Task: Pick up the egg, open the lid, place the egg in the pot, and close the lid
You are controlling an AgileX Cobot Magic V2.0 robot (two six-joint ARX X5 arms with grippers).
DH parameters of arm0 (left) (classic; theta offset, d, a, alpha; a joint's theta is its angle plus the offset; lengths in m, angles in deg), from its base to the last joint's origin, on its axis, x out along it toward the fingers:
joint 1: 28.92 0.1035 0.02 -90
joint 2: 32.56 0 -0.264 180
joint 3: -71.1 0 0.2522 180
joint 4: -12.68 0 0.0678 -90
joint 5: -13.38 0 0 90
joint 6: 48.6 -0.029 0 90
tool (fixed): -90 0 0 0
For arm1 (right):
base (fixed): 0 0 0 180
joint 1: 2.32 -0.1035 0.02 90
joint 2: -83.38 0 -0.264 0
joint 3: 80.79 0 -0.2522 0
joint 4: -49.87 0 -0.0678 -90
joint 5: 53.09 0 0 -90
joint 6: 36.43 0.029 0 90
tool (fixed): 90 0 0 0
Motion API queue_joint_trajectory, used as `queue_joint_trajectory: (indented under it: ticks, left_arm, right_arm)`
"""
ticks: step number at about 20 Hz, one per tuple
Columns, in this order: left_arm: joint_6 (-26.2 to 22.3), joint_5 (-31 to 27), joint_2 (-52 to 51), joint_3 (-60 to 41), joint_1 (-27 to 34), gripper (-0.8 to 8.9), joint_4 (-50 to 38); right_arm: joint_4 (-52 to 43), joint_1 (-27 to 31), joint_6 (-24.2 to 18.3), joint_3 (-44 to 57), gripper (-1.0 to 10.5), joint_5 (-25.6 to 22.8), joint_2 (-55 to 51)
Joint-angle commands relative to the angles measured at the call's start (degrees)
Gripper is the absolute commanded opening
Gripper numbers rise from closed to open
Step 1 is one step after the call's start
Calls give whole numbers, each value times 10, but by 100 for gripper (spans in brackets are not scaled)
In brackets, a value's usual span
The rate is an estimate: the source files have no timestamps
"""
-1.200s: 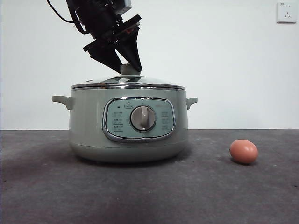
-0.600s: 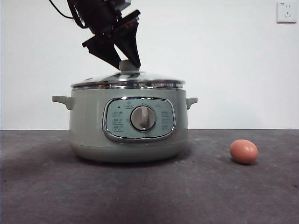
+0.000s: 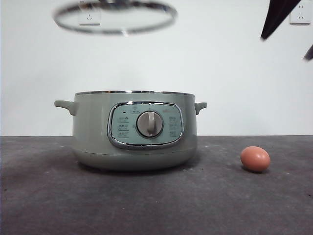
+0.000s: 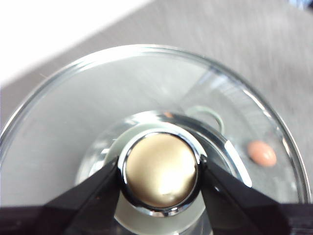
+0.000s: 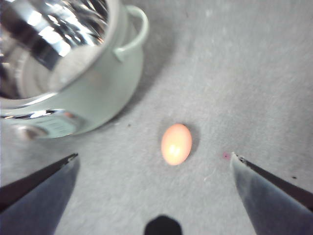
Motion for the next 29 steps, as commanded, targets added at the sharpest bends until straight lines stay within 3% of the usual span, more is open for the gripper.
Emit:
queue_joint_trajectory:
  ticks: [1, 9, 18, 26, 29]
  left_arm:
    - [4, 2, -64, 13, 20, -8, -1]
    - [7, 1, -245, 12, 57, -8, 106]
    - [19, -33, -361, 12, 57, -8, 193]
    - [28, -32, -375, 12, 57, -8, 193]
    - [27, -32, -374, 12, 57, -8, 193]
  right_arm:
    - [-17, -1, 5, -2, 719, 0, 54]
    - [-75, -19, 6, -2, 657, -27, 232]
    - [-118, -76, 20, -2, 653, -120, 322]
    - [-124, -76, 36, -2, 223, -123, 348]
    - [-132, -76, 37, -2, 206, -123, 348]
